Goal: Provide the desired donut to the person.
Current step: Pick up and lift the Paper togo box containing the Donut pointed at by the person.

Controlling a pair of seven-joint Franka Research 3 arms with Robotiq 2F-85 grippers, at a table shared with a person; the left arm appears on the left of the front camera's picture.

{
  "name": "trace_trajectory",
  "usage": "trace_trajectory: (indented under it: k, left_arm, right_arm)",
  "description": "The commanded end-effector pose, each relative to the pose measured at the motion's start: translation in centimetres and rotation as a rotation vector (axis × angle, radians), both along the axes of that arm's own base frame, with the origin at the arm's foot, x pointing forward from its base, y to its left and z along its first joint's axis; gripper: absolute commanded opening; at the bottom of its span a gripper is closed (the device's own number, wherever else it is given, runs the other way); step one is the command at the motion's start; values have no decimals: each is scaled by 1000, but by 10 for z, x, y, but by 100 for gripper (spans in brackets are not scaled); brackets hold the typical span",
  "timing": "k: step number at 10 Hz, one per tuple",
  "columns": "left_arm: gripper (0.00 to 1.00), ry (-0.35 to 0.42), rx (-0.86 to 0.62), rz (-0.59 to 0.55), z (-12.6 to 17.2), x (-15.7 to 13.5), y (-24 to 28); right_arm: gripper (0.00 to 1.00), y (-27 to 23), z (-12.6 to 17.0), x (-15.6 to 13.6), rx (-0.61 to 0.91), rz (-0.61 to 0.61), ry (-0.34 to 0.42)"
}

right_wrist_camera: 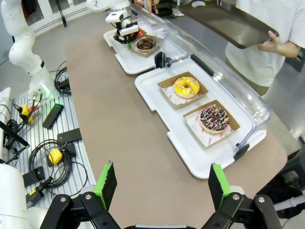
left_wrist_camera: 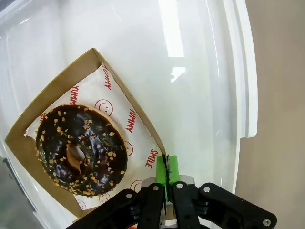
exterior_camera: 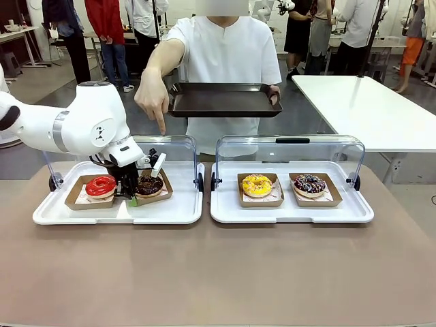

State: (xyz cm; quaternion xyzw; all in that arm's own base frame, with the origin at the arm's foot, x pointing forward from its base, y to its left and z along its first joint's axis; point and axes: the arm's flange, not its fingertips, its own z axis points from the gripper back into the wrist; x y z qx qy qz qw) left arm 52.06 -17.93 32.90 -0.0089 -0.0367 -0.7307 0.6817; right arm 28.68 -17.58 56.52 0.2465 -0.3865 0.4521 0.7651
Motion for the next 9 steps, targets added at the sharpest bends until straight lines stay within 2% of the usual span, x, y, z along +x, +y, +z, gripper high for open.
trace_trajectory:
  k: [1,2,4,6,9]
  left_arm:
    - [0,28,38,-70,1,-11,0]
    - [0,68,79,-132,8,-24,-6]
    - [0,95,99,-246,26,-53,-16]
    - [0,59,95,-271,56,-81,-22]
    - [0,-46,145,-261,110,-126,-33]
  right_arm:
    - [100,0,0,1,14,10,-16]
    - [100,0,0,1,14,10,-16]
    - [100,0,0,1,14,10,-16]
    - [100,0,0,1,14,10,-16]
    - [100,0,0,1,14,10,-16]
